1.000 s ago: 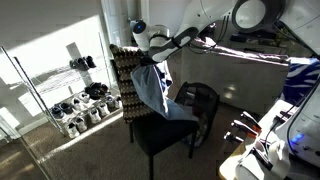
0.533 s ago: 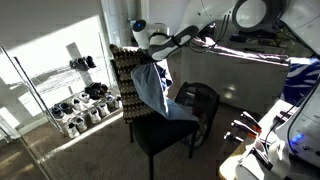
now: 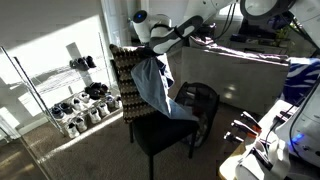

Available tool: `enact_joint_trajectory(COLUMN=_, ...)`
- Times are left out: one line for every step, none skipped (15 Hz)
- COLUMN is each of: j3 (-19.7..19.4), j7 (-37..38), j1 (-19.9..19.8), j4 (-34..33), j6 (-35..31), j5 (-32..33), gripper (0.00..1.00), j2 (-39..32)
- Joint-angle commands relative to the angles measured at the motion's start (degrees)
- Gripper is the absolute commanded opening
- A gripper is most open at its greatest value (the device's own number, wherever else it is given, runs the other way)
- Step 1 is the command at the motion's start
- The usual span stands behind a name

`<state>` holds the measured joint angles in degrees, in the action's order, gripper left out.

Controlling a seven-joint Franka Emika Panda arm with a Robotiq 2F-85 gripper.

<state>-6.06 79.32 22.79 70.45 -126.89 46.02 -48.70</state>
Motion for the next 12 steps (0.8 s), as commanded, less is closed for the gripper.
enact_joint_trajectory(j3=-0.39, j7=1.62, j1=1.38, j4=9.62, j6=-0.34, j5=1.78, gripper=0.06, j2=8.99)
enact_joint_trajectory(j3=-0.19, j7=1.73, j1=1.5, j4=11.37, j6=-0.54, j5=2.06, gripper=0.06, j2=10.92)
enact_joint_trajectory(j3=0.11, j7=1.62, j1=1.6, j4=12.97, j6=-0.74, j5=2.39, gripper=0.06, j2=12.82)
enact_joint_trajectory(j3=0.32, j7=1.95, j1=1.88, j4=14.87, j6=-0.95, j5=3.1, gripper=0.06, j2=15.06)
enact_joint_trajectory(j3=0.68, j7=2.07, j1=1.96, j4=16.44, j6=-1.24, j5=3.85, gripper=0.06, j2=17.08)
enact_joint_trajectory(j3=1.04, j7=2.39, j1=2.14, j4=18.31, j6=-1.63, j5=4.95, gripper=0.06, j2=19.4)
enact_joint_trajectory(j3=1.64, j7=2.56, j1=2.13, j4=19.82, j6=-1.78, j5=5.77, gripper=0.06, j2=21.59)
enact_joint_trajectory(j3=2.37, j7=2.72, j1=1.92, j4=21.42, j6=-2.0, j5=6.52, gripper=0.06, j2=23.9)
enact_joint_trajectory(j3=3.13, j7=3.0, j1=1.72, j4=22.72, j6=-2.05, j5=7.35, gripper=0.06, j2=26.09)
enact_joint_trajectory(j3=3.91, j7=3.23, j1=1.49, j4=23.78, j6=-1.72, j5=7.92, gripper=0.06, j2=28.08)
enact_joint_trajectory(j3=4.65, j7=3.33, j1=1.28, j4=24.58, j6=-1.31, j5=8.52, gripper=0.06, j2=29.83)
enact_joint_trajectory(j3=5.45, j7=3.47, j1=1.06, j4=25.43, j6=-0.76, j5=9.04, gripper=0.06, j2=31.54)
